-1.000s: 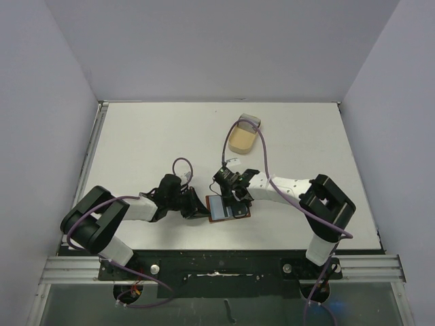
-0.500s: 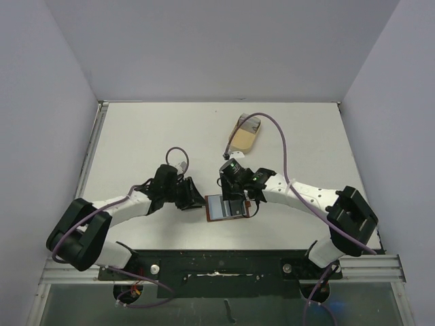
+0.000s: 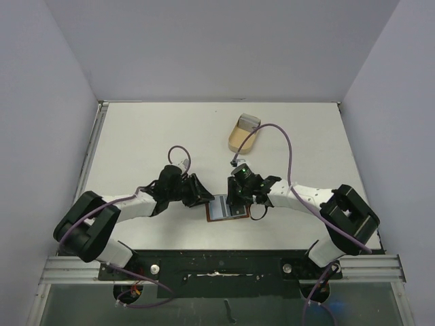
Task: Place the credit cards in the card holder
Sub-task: Insert the credit card into the card holder.
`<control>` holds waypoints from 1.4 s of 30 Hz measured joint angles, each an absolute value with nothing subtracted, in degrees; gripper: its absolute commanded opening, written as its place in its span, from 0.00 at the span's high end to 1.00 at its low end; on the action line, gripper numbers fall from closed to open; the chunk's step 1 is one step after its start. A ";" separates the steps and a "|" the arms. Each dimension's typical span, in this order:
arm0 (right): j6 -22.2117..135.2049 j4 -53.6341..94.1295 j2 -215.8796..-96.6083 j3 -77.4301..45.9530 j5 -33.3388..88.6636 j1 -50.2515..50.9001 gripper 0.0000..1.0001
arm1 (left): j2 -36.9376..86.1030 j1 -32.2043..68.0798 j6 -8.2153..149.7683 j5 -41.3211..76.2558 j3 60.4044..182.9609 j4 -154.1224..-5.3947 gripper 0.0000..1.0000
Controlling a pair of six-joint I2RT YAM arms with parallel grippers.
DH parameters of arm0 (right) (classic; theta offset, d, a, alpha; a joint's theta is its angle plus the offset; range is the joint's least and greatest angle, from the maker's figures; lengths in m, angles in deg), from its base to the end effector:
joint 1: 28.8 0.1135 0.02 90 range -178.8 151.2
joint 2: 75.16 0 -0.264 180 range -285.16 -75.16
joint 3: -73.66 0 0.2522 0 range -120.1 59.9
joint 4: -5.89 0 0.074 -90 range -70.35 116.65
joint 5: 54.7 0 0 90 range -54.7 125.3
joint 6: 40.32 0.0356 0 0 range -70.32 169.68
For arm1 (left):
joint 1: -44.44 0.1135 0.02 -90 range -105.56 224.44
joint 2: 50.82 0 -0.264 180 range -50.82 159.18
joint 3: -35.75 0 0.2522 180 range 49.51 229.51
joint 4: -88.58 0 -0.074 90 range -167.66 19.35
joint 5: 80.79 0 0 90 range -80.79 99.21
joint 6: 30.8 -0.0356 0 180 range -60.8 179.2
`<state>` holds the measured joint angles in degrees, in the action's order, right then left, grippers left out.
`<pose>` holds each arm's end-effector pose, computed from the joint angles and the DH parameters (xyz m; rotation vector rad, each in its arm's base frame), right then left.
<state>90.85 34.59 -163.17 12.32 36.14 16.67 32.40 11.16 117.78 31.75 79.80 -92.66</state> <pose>0.2097 0.2124 0.1740 -0.0930 2.6368 0.5503 0.2171 -0.1588 0.1507 -0.3099 2.4919 -1.2236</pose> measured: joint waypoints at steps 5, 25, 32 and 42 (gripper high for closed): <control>91.26 32.03 -164.94 13.35 34.99 16.67 0.83 | 37.47 11.03 119.75 31.75 77.92 -98.12 0.66; 93.71 28.25 -166.89 14.82 34.79 16.71 0.89 | 40.99 8.84 123.58 31.97 76.30 -107.11 0.84; 93.84 28.01 -166.82 14.92 34.72 16.71 0.86 | 40.92 8.27 124.58 32.47 76.85 -107.06 0.85; 93.45 33.80 -161.97 14.90 38.29 16.52 0.74 | 39.72 5.30 123.95 33.30 83.95 -104.48 0.76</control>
